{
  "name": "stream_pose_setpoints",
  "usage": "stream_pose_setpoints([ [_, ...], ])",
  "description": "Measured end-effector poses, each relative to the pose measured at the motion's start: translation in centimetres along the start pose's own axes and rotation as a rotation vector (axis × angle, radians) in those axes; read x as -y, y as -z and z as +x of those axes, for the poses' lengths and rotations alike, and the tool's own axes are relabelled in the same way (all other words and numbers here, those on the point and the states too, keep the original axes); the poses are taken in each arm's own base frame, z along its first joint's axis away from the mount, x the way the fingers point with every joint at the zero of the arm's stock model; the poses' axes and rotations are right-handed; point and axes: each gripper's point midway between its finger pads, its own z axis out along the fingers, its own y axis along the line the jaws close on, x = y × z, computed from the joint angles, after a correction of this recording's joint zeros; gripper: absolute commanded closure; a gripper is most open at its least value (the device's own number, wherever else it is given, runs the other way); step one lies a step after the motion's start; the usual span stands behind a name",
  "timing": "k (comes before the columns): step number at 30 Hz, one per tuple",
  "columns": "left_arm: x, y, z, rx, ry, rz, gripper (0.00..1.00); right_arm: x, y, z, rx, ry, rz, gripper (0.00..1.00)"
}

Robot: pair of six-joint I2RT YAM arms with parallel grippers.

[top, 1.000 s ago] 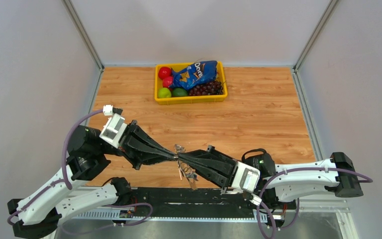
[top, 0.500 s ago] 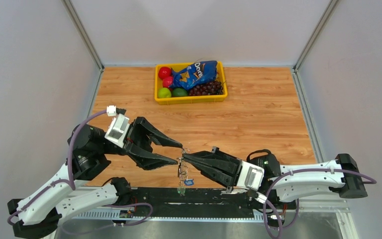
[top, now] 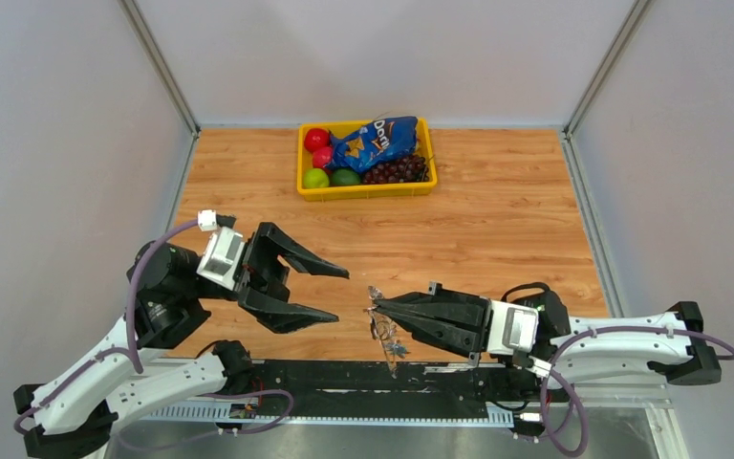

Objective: Put the keys on the keyring

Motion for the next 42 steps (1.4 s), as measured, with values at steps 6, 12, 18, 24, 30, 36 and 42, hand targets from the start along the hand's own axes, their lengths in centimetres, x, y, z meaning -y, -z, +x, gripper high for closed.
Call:
stream_pose_setpoints([
  [6, -0.1, -0.7, 0.4, 0.002, -0.010, 0.041, 0.23, -1.3, -0.2, 0.2, -0.047, -0.083, -0.070, 1.00],
  [12, 0.0, -1.3, 1.7, -0.008, -0.006, 0.102, 0.22, -2.2, -0.8, -0.4, -0.064, -0.160, -0.127, 1.00],
  [18, 1.5, -1.3, 2.1, -0.006, 0.011, 0.206, 0.22, -3.0, -1.4, -0.8, -0.067, -0.207, -0.176, 1.00],
  [24, 2.6, -1.5, 2.2, -0.005, 0.036, 0.308, 0.22, -3.8, -1.5, -0.2, -0.080, -0.234, -0.208, 1.00],
  [30, 2.7, -2.0, 3.1, -0.023, 0.085, 0.367, 0.30, -4.4, -1.8, 0.4, -0.095, -0.248, -0.228, 1.00],
  [36, 3.1, -1.9, 3.2, -0.032, 0.102, 0.396, 0.51, -4.4, -1.8, 0.4, -0.095, -0.252, -0.233, 1.00],
  [42, 3.5, -1.7, 3.2, -0.038, 0.100, 0.418, 0.66, -4.5, -1.8, 0.4, -0.094, -0.252, -0.234, 1.00],
])
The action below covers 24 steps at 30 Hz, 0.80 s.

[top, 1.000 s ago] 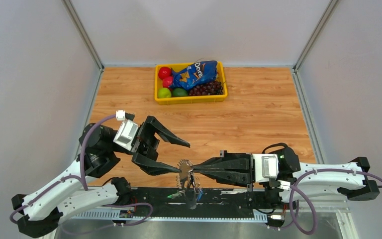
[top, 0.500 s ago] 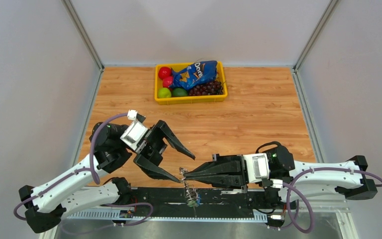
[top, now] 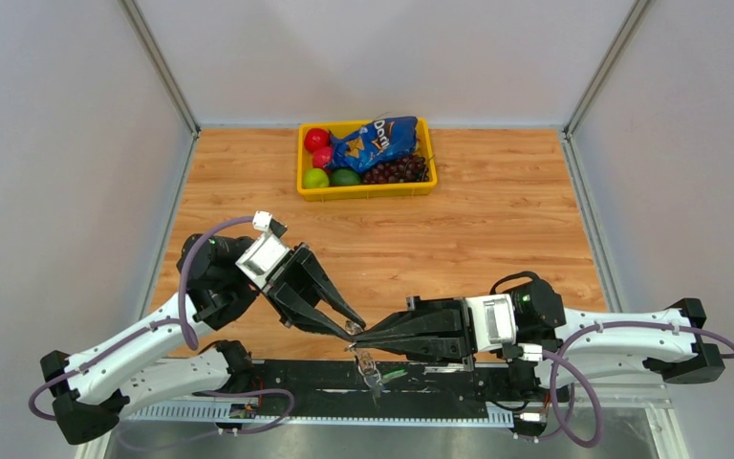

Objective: Put the keys on the keyring

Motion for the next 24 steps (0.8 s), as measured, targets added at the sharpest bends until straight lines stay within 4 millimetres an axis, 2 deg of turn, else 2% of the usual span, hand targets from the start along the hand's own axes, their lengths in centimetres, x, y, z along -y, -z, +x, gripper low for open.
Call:
stream_pose_setpoints([
  [11, 0.9, 0.0, 0.0, -0.011, -0.010, 0.044, 0.90, 0.1, 0.1, -0.4, 0.006, 0.003, 0.005, 1.00],
  [14, 0.9, 0.0, 0.1, -0.014, -0.010, 0.045, 0.99, 0.1, 0.3, -0.5, 0.002, 0.001, 0.007, 1.00],
  [21, 0.4, 0.3, 0.7, -0.030, -0.018, 0.001, 1.00, 0.5, 1.1, -0.2, -0.040, -0.005, 0.038, 1.00],
  [24, -0.2, 0.4, 1.2, -0.039, -0.014, -0.030, 1.00, 0.8, 2.0, 0.0, -0.064, -0.004, 0.069, 0.90],
])
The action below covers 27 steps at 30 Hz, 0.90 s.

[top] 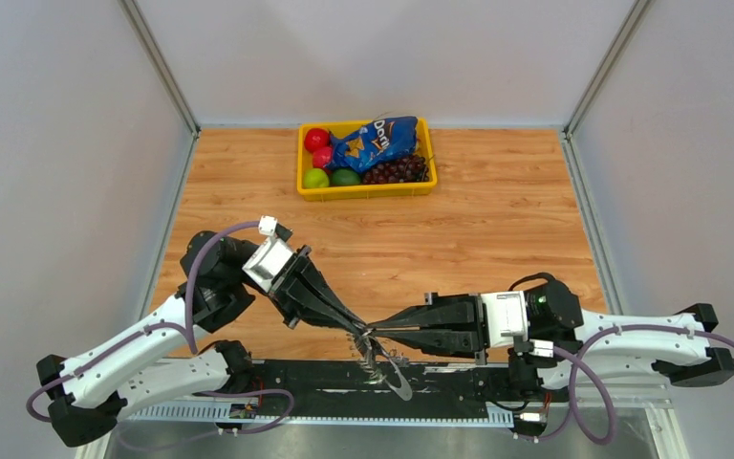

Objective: Put the keys on the keyring

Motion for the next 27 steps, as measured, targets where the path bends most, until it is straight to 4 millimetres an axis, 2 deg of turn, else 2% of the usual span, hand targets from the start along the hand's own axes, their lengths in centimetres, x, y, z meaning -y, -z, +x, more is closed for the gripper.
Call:
stream_pose_setpoints([
  [2, -0.5, 0.0, 0.4, -0.008, 0.008, -0.023, 1.00, 0.3, 0.9, 0.2, -0.014, 0.003, 0.028, 0.78],
  [5, -1.1, 0.2, 1.3, -0.031, 0.028, -0.049, 1.00, 1.1, 2.5, -0.5, -0.008, 0.020, 0.090, 0.66],
  [13, -3.6, 0.7, 3.2, -0.076, 0.061, -0.183, 1.00, 4.4, 7.4, -4.6, 0.054, 0.043, 0.308, 0.54],
  [15, -4.8, 1.0, 3.6, -0.084, 0.070, -0.252, 1.00, 5.5, 8.4, -4.7, 0.043, 0.039, 0.376, 0.53],
  [18, -6.9, 1.8, 4.1, -0.101, 0.084, -0.386, 1.00, 6.8, 9.4, -3.5, -0.011, 0.030, 0.472, 0.51],
  [22, -10.4, 3.5, 5.1, -0.135, 0.118, -0.599, 1.00, 8.7, 10.7, -0.3, -0.138, 0.017, 0.620, 0.48],
  [27, -15.0, 6.7, 8.8, -0.224, 0.195, -0.877, 1.00, 10.6, 12.7, 3.6, -0.287, 0.007, 0.799, 0.44],
])
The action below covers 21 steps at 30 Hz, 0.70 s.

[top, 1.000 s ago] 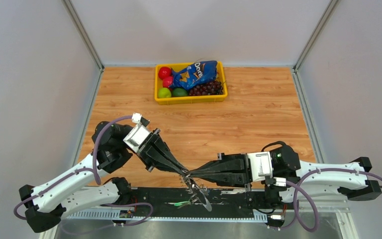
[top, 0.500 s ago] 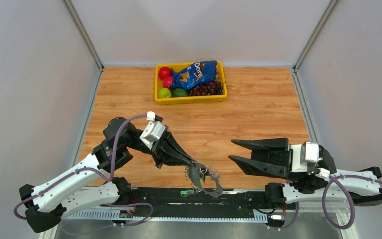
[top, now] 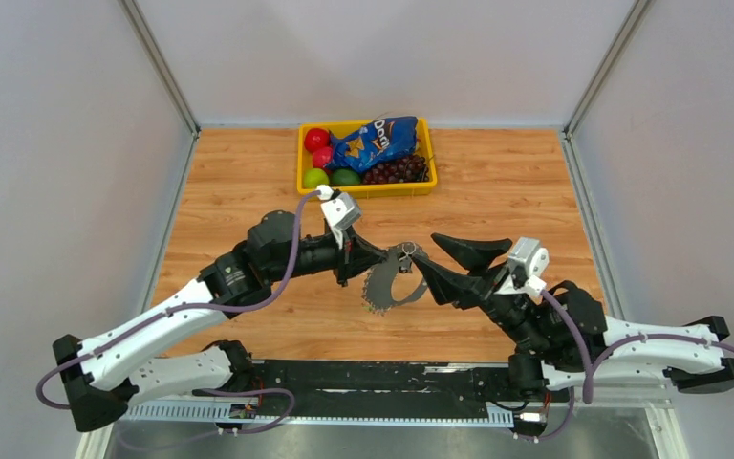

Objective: Put the keys on the keyring

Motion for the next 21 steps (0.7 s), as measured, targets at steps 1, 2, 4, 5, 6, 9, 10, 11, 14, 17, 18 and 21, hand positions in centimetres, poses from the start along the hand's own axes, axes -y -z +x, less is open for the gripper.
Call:
stream_pose_setpoints([
  [1, -1.3, -0.5, 0.9, -0.029, 0.013, -0.058, 1.00, 0.4, -0.1, 0.8, -0.023, 0.003, 0.034, 0.44],
  [2, -2.3, -0.9, 1.7, -0.053, 0.022, -0.102, 1.00, 0.8, -0.1, 1.6, -0.045, 0.007, 0.063, 0.44],
  [4, -4.6, -1.5, 3.3, -0.102, 0.045, -0.185, 1.00, 1.5, 0.1, 3.2, -0.087, 0.020, 0.119, 0.43],
  [5, -5.6, -1.7, 3.9, -0.119, 0.059, -0.215, 1.00, 1.7, 0.1, 3.8, -0.103, 0.024, 0.139, 0.43],
  [6, -6.7, -1.8, 4.6, -0.135, 0.077, -0.251, 1.00, 2.0, 0.2, 4.6, -0.122, 0.030, 0.160, 0.43],
  [9, -10.1, -1.8, 6.8, -0.176, 0.140, -0.347, 1.00, 2.5, 0.5, 6.5, -0.168, 0.039, 0.209, 0.42],
  [10, -11.2, -1.8, 7.6, -0.187, 0.165, -0.374, 1.00, 2.5, 0.5, 7.0, -0.180, 0.039, 0.218, 0.42],
  [11, -12.2, -1.7, 8.5, -0.201, 0.195, -0.400, 1.00, 2.5, 0.5, 7.5, -0.191, 0.041, 0.225, 0.42],
  [14, -14.7, -1.9, 10.9, -0.240, 0.282, -0.452, 1.00, 2.4, 0.5, 8.6, -0.215, 0.040, 0.239, 0.42],
  [17, -16.3, -2.6, 13.2, -0.284, 0.356, -0.473, 0.98, 2.2, 0.5, 9.4, -0.234, 0.035, 0.243, 0.40],
  [18, -16.7, -2.8, 13.9, -0.301, 0.380, -0.478, 0.97, 2.1, 0.5, 9.7, -0.240, 0.034, 0.243, 0.40],
  [21, -17.6, -3.1, 15.6, -0.333, 0.431, -0.492, 0.91, 1.8, 0.4, 10.6, -0.263, 0.035, 0.242, 0.39],
])
